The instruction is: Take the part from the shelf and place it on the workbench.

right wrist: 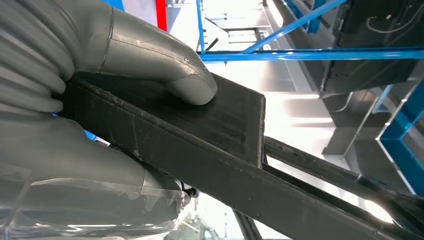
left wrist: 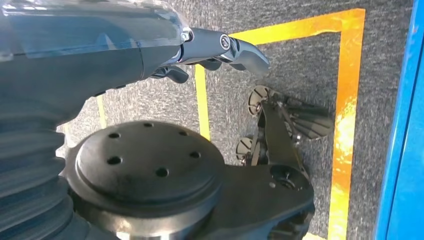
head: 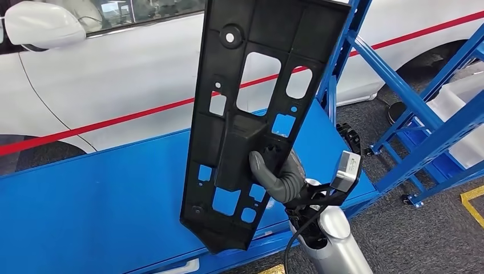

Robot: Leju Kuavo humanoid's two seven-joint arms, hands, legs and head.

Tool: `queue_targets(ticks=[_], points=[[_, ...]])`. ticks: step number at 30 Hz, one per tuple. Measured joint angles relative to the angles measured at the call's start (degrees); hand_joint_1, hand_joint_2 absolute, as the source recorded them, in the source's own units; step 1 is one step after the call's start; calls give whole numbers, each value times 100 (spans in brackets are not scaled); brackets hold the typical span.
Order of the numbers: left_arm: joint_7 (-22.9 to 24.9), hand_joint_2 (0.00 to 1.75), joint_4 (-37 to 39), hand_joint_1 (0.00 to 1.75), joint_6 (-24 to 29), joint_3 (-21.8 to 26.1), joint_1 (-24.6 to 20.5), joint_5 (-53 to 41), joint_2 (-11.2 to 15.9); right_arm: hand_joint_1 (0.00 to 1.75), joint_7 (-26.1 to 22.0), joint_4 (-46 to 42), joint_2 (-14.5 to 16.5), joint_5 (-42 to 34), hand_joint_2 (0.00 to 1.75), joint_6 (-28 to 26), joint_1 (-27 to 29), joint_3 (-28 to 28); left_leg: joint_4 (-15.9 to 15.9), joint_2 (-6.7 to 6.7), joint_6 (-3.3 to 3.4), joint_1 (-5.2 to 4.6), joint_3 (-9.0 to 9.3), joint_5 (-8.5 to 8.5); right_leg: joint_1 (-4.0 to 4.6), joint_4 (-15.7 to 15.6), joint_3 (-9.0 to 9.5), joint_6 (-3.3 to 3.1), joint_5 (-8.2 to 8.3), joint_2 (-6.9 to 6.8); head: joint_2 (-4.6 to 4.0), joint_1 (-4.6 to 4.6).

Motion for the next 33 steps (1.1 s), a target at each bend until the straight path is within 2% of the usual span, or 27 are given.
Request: queue_targets(ticks=[1, 3, 4, 5, 6, 8, 9, 11, 14, 16, 18, 19, 20, 21, 23, 25, 27, 29, 30, 31, 33], points=[[2, 175, 0, 0, -1, 0, 0, 0, 1, 175, 0, -15, 2, 5, 175, 0, 3, -1, 268, 2, -17, 7, -113, -164, -4, -7, 4, -25, 3, -7, 0, -2], [8, 175, 0, 0, -3, 0, 4, 0, 0, 175, 0, -31, 2, 25, 175, -2, 31, -2, 995, 3, -37, 11, -434, -510, 14, -5, 4, -54, -4, -16, 0, -3], [11, 175, 0, 0, -5, 0, 9, 0, -1, 175, 1, -31, 2, 39, 175, -4, 52, -4, 1255, 3, -39, 12, -552, -586, 24, -4, 6, -60, -7, -18, 0, -3], [12, 175, 0, 0, -7, 0, 12, 0, -1, 175, -1, -31, 2, 58, 175, -7, 75, -8, 1334, 3, -33, 11, -590, -559, 33, -2, 10, -65, -10, -16, 0, -3], [13, 175, 0, 0, -8, 0, 13, 0, -1, 175, -3, -35, 2, 78, 175, -9, 93, -13, 1183, 3, -16, 8, -521, -422, 41, -1, 19, -67, -14, -11, 0, -3], [13, 175, 1, 0, -9, 0, 10, 0, 2, 175, -8, -58, 3, 121, 175, -13, 110, -26, 466, 3, 46, -5, -183, -40, 55, 0, 45, -60, -26, -2, 0, -1], [13, 175, 1, 0, -9, 0, 6, 0, 4, 175, -11, -72, 4, 134, 175, -14, 113, -34, 125, 2, 77, -19, -22, 85, 65, 4, 49, -49, -32, 2, 0, 0], [13, 175, 2, 0, -9, 0, 2, 0, 8, 175, -13, -91, 4, 144, 175, -14, 125, -52, -168, -1, 115, -49, 104, 131, 74, 6, 33, -9, -29, 0, 0, 2], [14, 175, 2, 0, -8, 0, 8, -1, 7, 175, -15, -126, 4, 156, 175, -15, 156, -71, -245, 0, 180, -34, 121, 170, 80, 24, 18, 79, -53, -7, 0, 4], [16, 175, 2, 0, -4, 0, 7, -2, 5, 175, -36, -160, 4, 181, 175, -14, 172, -92, -310, 9, 242, -6, 151, 212, 80, 360, -122, 129, -279, -6, 0, 10], [17, 175, 2, 0, -10, 0, 6, -1, 5, 175, -78, -173, 1, 226, 175, -11, 223, -120, -314, 14, 269, -12, 150, 224, 63, 1079, -457, 156, -636, -6, 0, 14], [16, 175, 2, 0, -22, 0, 9, -1, 5, 175, -97, -173, -2, 246, 175, -9, 261, -133, -307, 14, 273, -15, 146, 225, 58, 1392, -611, 166, -742, -7, 0, 14], [16, 175, 1, 0, -37, 0, 13, 0, 5, 175, -110, -173, -6, 258, 175, -7, 296, -143, -296, 13, 274, -15, 141, 226, 51, 1532, -683, 173, -744, -8, 0, 14], [15, 175, 1, 0, -52, 0, 14, 0, 3, 175, -118, -173, -9, 263, 175, -4, 317, -151, -281, 11, 271, -15, 136, 224, 43, 1442, -643, 174, -632, -9, 0, 14], [10, 175, 0, 0, -74, 0, 12, 0, -1, 175, -121, -173, -11, 266, 175, -1, 326, -161, -240, 3, 250, -15, 125, 210, 26, 745, -300, 159, -260, -11, 0, 15], [2, 175, 1, 0, -95, 0, 7, 0, -3, 175, -122, -173, -10, 267, 175, 2, 323, -169, -190, -5, 205, -36, 92, 193, 39, 160, -25, 128, -46, -9, 0, 13], [-5, 175, 1, 0, -114, 0, 9, 0, -3, 175, -122, -173, -9, 268, 175, 2, 321, -183, -172, -6, 151, -53, 59, 202, 61, 53, -2, 88, -12, 2, 0, 9], [-7, 175, 2, 0, -123, 0, 12, -1, -1, 175, -122, -173, -8, 268, 175, 2, 312, -196, -151, -6, 90, -41, 33, 177, 48, 23, -27, 16, 37, -4, 0, 7], [-7, 175, 2, 0, -125, 0, 11, -1, 0, 175, -122, -173, -6, 268, 175, 3, 306, -198, -60, -4, 58, -34, -5, 82, 39, 4, -40, -25, 66, -13, 0, 1], [-7, 175, 2, 0, -127, 0, 10, -1, 1, 175, -122, -173, -3, 268, 175, 3, 301, -199, 143, -2, 30, -25, -82, -88, 28, -14, -60, -63, 96, -26, 0, -7], [-7, 175, 2, 0, -130, 0, 10, -1, 1, 175, -122, -172, 0, 268, 175, 3, 300, -198, 833, 3, -14, -6, -326, -541, 33, -14, -120, -98, 143, -42, 0, -20]])
